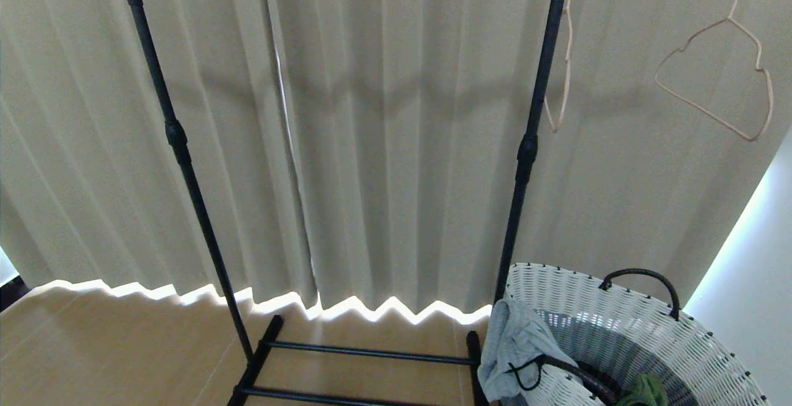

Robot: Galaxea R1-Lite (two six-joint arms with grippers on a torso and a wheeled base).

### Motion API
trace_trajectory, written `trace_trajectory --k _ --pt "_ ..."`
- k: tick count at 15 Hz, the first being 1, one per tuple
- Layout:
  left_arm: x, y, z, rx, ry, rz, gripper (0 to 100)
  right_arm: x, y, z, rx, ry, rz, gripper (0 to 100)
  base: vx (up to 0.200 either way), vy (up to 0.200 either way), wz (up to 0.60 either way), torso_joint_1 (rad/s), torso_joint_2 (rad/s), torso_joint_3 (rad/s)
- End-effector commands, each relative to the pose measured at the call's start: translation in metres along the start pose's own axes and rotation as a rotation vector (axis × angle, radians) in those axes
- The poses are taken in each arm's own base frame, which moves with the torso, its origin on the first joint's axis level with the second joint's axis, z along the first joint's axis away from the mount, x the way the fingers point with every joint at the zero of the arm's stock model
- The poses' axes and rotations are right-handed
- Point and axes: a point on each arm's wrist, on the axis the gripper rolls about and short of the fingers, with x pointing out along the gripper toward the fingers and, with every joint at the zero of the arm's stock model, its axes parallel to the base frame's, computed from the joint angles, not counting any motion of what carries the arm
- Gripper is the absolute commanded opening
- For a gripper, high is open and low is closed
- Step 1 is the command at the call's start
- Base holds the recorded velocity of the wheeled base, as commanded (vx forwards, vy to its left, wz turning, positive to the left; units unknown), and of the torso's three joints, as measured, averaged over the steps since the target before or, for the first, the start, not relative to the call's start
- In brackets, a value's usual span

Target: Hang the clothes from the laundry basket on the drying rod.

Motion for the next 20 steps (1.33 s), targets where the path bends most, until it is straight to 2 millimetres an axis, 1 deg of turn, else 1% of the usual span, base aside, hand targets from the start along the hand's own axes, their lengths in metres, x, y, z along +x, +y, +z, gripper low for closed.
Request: trace_trajectory --k 1,8,14,20 --pt "0.0000 0.0000 0.0002 -0.001 -0.001 0.001 100 0.0000 0.0000 -0.0003 0.000 0.002 0.001 100 0.000 0.000 0.00 0.000 0.00 0.000" --pt "0.0000 0.0000 0.0002 -0.001 -0.001 0.001 100 0.0000 0.0000 -0.0003 0.000 0.002 0.001 100 0.000 0.000 0.00 0.000 0.00 0.000" --pt "0.0000 0.0000 0.0002 0.000 -0.001 0.002 100 0.0000 0.0000 -0.0003 -0.002 0.002 0.001 100 0.200 0.000 0.00 0.000 0.00 0.003" --pt "0.0000 0.0000 0.0002 -0.003 -0.001 0.001 100 0.0000 0.0001 -0.0001 -0.025 0.000 0.007 100 0.000 0.000 0.00 0.000 0.00 0.000"
